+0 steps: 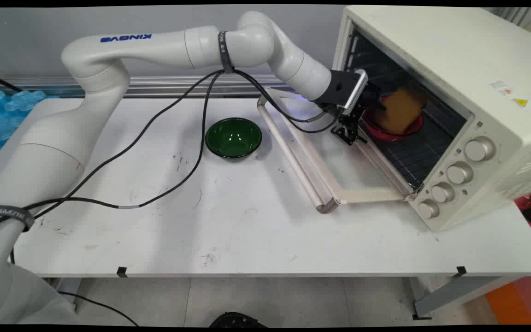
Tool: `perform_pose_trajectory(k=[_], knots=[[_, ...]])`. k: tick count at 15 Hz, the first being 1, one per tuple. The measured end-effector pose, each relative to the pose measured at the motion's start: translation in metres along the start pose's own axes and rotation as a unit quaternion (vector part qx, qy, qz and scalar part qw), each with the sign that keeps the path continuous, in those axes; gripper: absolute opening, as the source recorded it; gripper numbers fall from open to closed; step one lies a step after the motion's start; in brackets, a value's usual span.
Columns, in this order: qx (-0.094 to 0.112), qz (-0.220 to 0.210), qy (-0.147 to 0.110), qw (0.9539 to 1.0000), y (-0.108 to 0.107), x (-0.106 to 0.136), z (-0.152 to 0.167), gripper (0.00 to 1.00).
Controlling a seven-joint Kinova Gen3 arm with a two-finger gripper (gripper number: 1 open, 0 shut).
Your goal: Close the oven
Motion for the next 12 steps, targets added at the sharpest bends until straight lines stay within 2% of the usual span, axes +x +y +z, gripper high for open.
perform_pose_trajectory(k=[6, 12], knots=[[-0.001, -0.008, -0.002, 1.0, -0.001, 0.005, -0.017, 1.0], [-0.004, -0.034, -0.012, 0.9993, 0.001, 0.016, -0.061, 1.0]])
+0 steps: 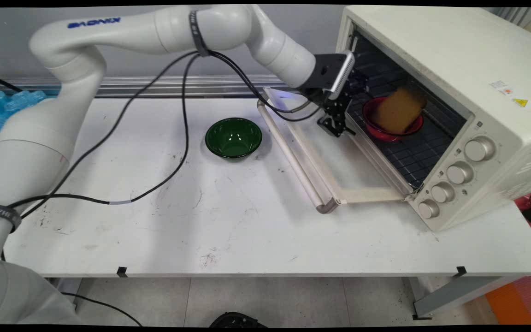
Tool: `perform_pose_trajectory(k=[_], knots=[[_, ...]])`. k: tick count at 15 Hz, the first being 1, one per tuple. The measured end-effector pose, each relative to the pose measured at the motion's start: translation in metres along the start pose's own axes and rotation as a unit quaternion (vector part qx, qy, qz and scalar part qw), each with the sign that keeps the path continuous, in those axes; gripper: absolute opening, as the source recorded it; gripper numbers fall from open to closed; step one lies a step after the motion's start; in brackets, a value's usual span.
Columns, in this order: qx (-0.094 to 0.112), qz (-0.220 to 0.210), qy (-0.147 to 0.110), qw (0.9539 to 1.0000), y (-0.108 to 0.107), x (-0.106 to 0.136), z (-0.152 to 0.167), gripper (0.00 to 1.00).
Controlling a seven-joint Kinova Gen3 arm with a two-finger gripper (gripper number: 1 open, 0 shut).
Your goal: Close the oven
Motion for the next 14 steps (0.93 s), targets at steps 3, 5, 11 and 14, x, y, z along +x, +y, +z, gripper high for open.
perform_pose_trajectory(k=[3, 5, 11, 14], knots=[[0.0, -0.021, -0.01, 0.9997, 0.002, 0.006, -0.028, 1.0], [0.001, -0.038, -0.017, 0.9991, 0.002, 0.012, -0.047, 1.0], [0.008, -0.094, -0.032, 0.995, 0.0, 0.028, -0.094, 1.0], [0.012, -0.146, -0.04, 0.9885, 0.002, 0.037, -0.121, 1.0]])
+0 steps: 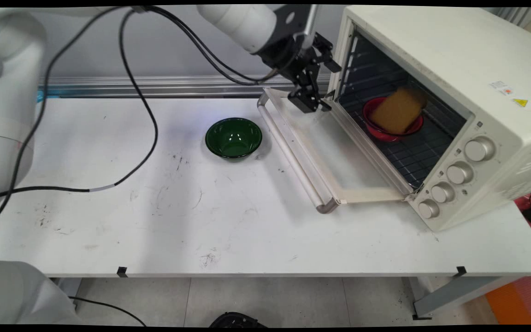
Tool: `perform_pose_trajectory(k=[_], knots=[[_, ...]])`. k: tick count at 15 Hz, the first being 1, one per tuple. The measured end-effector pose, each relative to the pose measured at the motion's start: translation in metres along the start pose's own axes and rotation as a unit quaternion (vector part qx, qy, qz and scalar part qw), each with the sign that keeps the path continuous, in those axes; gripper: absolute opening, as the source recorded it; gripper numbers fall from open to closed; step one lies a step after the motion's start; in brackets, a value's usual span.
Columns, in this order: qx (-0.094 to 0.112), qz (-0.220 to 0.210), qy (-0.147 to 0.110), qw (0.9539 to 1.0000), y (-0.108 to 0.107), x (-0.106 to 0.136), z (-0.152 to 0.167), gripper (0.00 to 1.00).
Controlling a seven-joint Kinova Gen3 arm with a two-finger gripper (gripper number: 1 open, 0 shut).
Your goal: Close the oven
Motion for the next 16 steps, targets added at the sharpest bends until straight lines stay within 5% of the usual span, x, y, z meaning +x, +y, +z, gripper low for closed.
perform_pose_trajectory(k=[3, 9, 16], knots=[[0.002, -0.062, -0.008, 0.998, 0.004, 0.003, -0.026, 1.0], [-0.002, -0.16, -0.028, 0.9867, 0.015, -0.002, -0.064, 1.0], [-0.015, -0.259, -0.046, 0.9646, 0.036, -0.02, -0.105, 1.0]])
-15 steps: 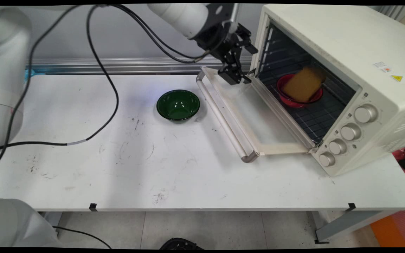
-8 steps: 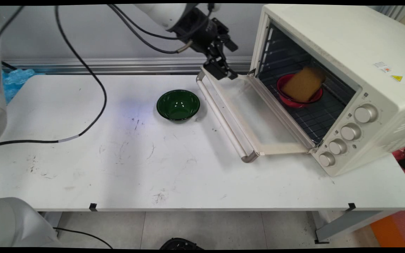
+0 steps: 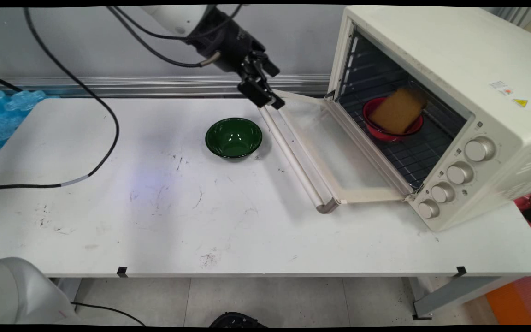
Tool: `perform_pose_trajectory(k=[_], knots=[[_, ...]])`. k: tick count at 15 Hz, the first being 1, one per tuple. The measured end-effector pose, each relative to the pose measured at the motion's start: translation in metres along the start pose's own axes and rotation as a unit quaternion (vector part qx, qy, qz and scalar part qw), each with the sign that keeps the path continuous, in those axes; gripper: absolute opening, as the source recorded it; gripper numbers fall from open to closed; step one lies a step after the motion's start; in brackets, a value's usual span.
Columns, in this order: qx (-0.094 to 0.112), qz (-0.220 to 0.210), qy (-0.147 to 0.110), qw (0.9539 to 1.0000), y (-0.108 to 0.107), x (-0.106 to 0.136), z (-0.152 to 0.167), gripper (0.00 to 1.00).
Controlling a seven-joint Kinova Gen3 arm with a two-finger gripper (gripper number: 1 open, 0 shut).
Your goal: Close the oven
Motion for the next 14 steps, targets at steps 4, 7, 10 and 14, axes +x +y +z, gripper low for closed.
perform_pose_trajectory(k=[4, 7, 10, 14], knots=[[-0.007, -0.042, -0.007, 0.9991, 0.005, -0.018, -0.013, 1.0], [-0.011, -0.064, -0.012, 0.9978, 0.009, -0.031, -0.019, 1.0], [-0.011, -0.081, -0.015, 0.9966, 0.009, -0.041, -0.022, 1.0], [-0.009, -0.094, -0.017, 0.9954, 0.009, -0.048, -0.025, 1.0]])
